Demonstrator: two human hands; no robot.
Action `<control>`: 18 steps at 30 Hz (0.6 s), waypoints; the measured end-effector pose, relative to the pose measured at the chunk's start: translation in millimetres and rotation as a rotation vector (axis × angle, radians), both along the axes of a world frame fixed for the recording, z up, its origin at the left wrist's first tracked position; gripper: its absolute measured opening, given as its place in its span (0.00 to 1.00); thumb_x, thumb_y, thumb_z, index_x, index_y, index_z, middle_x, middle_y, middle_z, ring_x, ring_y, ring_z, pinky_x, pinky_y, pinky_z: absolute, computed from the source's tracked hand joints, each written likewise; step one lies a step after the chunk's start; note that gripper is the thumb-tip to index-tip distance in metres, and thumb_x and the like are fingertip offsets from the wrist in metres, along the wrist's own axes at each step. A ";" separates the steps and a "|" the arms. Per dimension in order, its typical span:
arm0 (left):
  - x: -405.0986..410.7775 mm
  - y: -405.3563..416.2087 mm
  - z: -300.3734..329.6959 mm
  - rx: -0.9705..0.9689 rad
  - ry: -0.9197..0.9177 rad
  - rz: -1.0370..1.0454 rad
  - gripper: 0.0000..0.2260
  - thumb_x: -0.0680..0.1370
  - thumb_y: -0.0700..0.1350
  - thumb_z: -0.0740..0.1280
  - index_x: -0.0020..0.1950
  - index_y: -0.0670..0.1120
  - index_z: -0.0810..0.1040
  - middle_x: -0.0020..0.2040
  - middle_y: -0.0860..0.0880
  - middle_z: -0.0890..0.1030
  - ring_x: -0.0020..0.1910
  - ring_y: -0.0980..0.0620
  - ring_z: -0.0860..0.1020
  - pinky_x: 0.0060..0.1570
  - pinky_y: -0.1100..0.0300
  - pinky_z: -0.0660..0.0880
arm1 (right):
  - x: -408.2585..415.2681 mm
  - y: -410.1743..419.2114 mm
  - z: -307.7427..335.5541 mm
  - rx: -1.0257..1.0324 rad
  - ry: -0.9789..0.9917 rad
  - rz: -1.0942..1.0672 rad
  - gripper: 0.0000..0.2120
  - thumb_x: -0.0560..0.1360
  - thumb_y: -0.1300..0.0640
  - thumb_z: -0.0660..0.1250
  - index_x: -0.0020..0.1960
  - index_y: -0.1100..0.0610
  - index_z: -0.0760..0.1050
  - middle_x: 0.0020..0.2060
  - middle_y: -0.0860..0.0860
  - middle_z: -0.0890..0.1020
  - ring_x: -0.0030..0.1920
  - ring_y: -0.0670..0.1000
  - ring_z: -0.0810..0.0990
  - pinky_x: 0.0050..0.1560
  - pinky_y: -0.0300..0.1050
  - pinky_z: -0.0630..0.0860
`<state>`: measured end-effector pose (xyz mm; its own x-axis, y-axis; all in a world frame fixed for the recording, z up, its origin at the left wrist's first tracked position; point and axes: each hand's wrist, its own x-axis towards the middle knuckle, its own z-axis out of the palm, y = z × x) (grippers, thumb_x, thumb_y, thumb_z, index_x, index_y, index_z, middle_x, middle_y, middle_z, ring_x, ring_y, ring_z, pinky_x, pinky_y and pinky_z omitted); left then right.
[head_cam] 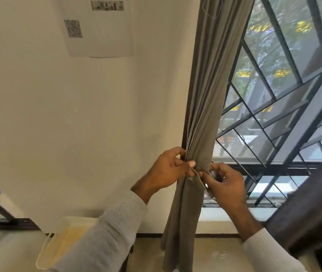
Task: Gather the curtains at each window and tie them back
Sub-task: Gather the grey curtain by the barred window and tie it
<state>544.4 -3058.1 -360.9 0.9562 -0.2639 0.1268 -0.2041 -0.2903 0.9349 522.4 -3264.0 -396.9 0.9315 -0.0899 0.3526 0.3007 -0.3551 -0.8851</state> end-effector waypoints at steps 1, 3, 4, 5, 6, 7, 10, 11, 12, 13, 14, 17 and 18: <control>-0.9 3.6 -4.6 0.024 -0.025 -0.044 0.07 0.85 0.46 0.71 0.61 0.54 0.77 0.48 0.52 0.89 0.50 0.57 0.87 0.51 0.71 0.78 | -1.4 -0.8 -0.2 0.019 0.027 -0.004 0.07 0.74 0.55 0.80 0.47 0.48 0.83 0.36 0.46 0.85 0.35 0.50 0.85 0.36 0.42 0.84; -0.1 12.8 -17.4 0.162 -0.147 -0.077 0.13 0.84 0.43 0.71 0.66 0.55 0.78 0.52 0.54 0.86 0.53 0.60 0.82 0.54 0.73 0.75 | -2.5 -4.3 -1.4 0.042 0.083 0.003 0.06 0.74 0.53 0.79 0.49 0.50 0.84 0.37 0.48 0.85 0.36 0.51 0.86 0.36 0.48 0.86; 0.0 16.1 -22.6 0.244 -0.238 -0.066 0.15 0.83 0.42 0.73 0.68 0.52 0.79 0.53 0.56 0.82 0.53 0.62 0.79 0.53 0.74 0.73 | -2.9 -6.0 -0.8 0.055 0.108 0.008 0.06 0.75 0.53 0.79 0.49 0.51 0.84 0.37 0.48 0.86 0.36 0.52 0.86 0.37 0.49 0.86; 0.1 18.4 -27.5 0.310 -0.321 -0.049 0.18 0.81 0.42 0.75 0.71 0.50 0.79 0.55 0.57 0.79 0.54 0.63 0.76 0.53 0.74 0.72 | -3.4 -7.1 -0.3 0.078 0.131 0.014 0.06 0.75 0.54 0.79 0.50 0.52 0.84 0.38 0.48 0.86 0.37 0.52 0.87 0.38 0.49 0.86; -0.3 18.8 -31.7 0.343 -0.381 -0.039 0.21 0.81 0.43 0.76 0.73 0.50 0.79 0.58 0.57 0.77 0.56 0.63 0.75 0.56 0.73 0.73 | -3.9 -7.9 0.3 0.111 0.152 0.023 0.07 0.75 0.54 0.78 0.50 0.53 0.84 0.39 0.49 0.87 0.38 0.53 0.87 0.39 0.49 0.86; -1.2 17.9 -33.8 0.349 -0.429 -0.035 0.22 0.80 0.43 0.76 0.74 0.49 0.79 0.61 0.57 0.77 0.59 0.61 0.76 0.61 0.70 0.75 | -3.9 -8.7 0.6 0.145 0.173 0.034 0.07 0.75 0.54 0.78 0.51 0.54 0.84 0.40 0.51 0.87 0.40 0.54 0.87 0.40 0.50 0.86; -6.4 12.3 -39.9 0.283 -0.496 -0.012 0.23 0.80 0.41 0.75 0.75 0.46 0.78 0.64 0.51 0.83 0.59 0.58 0.80 0.65 0.56 0.81 | -3.8 -9.0 0.5 0.216 0.230 0.061 0.09 0.75 0.55 0.78 0.53 0.57 0.84 0.40 0.54 0.87 0.41 0.56 0.87 0.40 0.49 0.85; -8.9 9.9 -40.0 0.291 -0.494 0.019 0.24 0.80 0.41 0.76 0.76 0.47 0.77 0.63 0.51 0.84 0.57 0.58 0.81 0.63 0.57 0.82 | -3.5 -9.5 0.0 0.237 0.246 0.065 0.09 0.75 0.55 0.77 0.53 0.57 0.84 0.40 0.54 0.87 0.41 0.57 0.86 0.39 0.49 0.84; -10.3 8.0 -40.7 0.308 -0.487 0.053 0.25 0.80 0.43 0.77 0.76 0.49 0.77 0.60 0.52 0.84 0.54 0.58 0.81 0.60 0.61 0.82 | -3.4 -10.2 -0.2 0.254 0.259 0.065 0.09 0.75 0.55 0.77 0.53 0.57 0.84 0.40 0.54 0.87 0.41 0.57 0.86 0.39 0.48 0.84; -12.3 5.8 -40.2 0.327 -0.463 0.084 0.26 0.79 0.46 0.77 0.76 0.51 0.75 0.56 0.55 0.84 0.50 0.58 0.81 0.56 0.66 0.80 | -3.2 -11.5 -0.5 0.263 0.266 0.063 0.09 0.76 0.55 0.77 0.53 0.57 0.84 0.41 0.54 0.87 0.42 0.57 0.86 0.40 0.48 0.84; -13.6 4.1 -40.3 0.337 -0.426 0.119 0.27 0.79 0.48 0.78 0.77 0.53 0.74 0.52 0.57 0.82 0.47 0.58 0.81 0.51 0.69 0.78 | -2.8 -12.9 -1.1 0.265 0.267 0.061 0.09 0.76 0.55 0.77 0.53 0.57 0.84 0.41 0.54 0.87 0.42 0.56 0.86 0.40 0.48 0.84; -11.3 2.4 -44.4 0.287 -0.238 0.135 0.14 0.80 0.52 0.76 0.64 0.53 0.80 0.46 0.58 0.80 0.44 0.56 0.80 0.45 0.63 0.76 | -1.4 -16.0 -2.1 0.272 0.260 0.052 0.08 0.75 0.55 0.77 0.52 0.57 0.84 0.40 0.53 0.87 0.42 0.55 0.87 0.41 0.47 0.84; -10.8 4.6 -47.5 0.266 -0.167 0.114 0.06 0.81 0.52 0.75 0.55 0.55 0.82 0.45 0.57 0.80 0.44 0.55 0.80 0.45 0.60 0.77 | -0.7 -16.5 -2.2 0.273 0.254 0.044 0.08 0.75 0.55 0.77 0.52 0.57 0.84 0.40 0.53 0.87 0.42 0.55 0.87 0.42 0.47 0.84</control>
